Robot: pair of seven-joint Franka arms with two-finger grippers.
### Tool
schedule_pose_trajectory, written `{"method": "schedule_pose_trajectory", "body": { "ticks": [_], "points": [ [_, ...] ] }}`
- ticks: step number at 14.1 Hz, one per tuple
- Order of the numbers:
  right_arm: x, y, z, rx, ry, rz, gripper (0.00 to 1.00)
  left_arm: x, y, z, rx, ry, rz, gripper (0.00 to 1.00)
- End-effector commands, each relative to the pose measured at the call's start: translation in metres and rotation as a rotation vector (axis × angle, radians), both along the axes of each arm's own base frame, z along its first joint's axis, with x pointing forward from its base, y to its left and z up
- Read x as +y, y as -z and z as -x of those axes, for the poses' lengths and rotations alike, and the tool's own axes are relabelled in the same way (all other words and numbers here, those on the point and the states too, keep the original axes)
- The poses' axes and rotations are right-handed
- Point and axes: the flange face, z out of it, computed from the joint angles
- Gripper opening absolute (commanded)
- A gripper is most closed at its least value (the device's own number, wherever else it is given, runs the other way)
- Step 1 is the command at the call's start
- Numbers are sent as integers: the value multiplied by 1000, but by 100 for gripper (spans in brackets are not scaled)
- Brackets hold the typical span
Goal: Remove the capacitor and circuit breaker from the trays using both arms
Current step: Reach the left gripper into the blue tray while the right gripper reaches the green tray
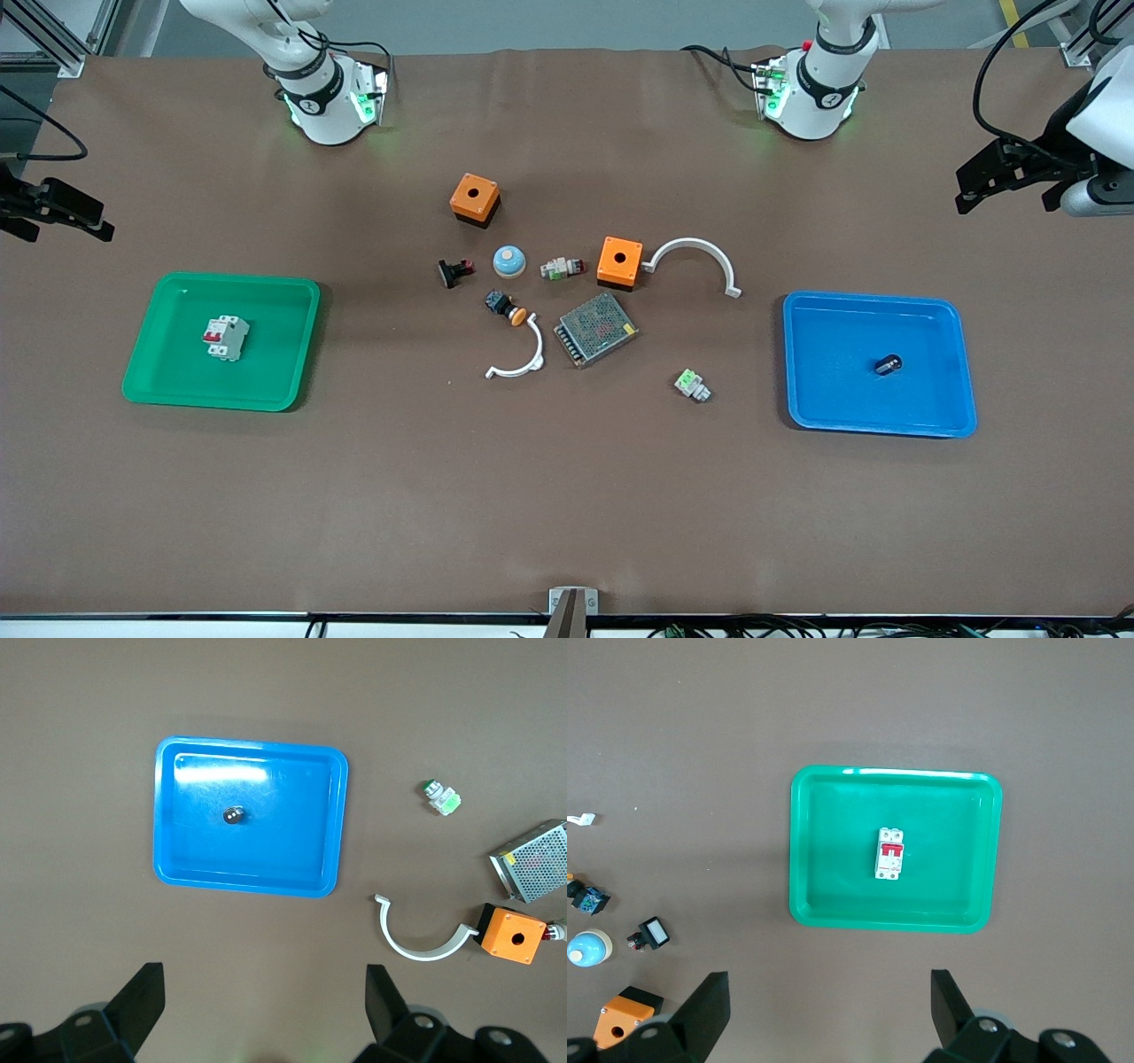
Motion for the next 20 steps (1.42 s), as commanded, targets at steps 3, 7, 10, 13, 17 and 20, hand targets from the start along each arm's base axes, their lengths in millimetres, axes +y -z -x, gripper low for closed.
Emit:
{"method": "schedule_pose_trajectory", "body": {
  "ticks": [3,7,10,13,17,20],
  "points": [
    [-1,-1,1,0,-1,-3,100,8,-3,-3,-4,3,-23,100],
    [-2,-4,-1,-6,-1,-1,100,41,44,-33,65,-44,-48,100],
    [-2,-6,-3,-23,1,0,100,49,105,-49,67,-68,-53,100],
    [-8,15,-21,10,15,9,100,87,192,-54,21,-116,-49,100],
    [-45,64,-59,42,69,22,100,118,312,-66,-22,-148,-14,100],
    [-63,113,-74,101,93,33,100,123,370,-74,1,-157,8,100]
  ]
}}
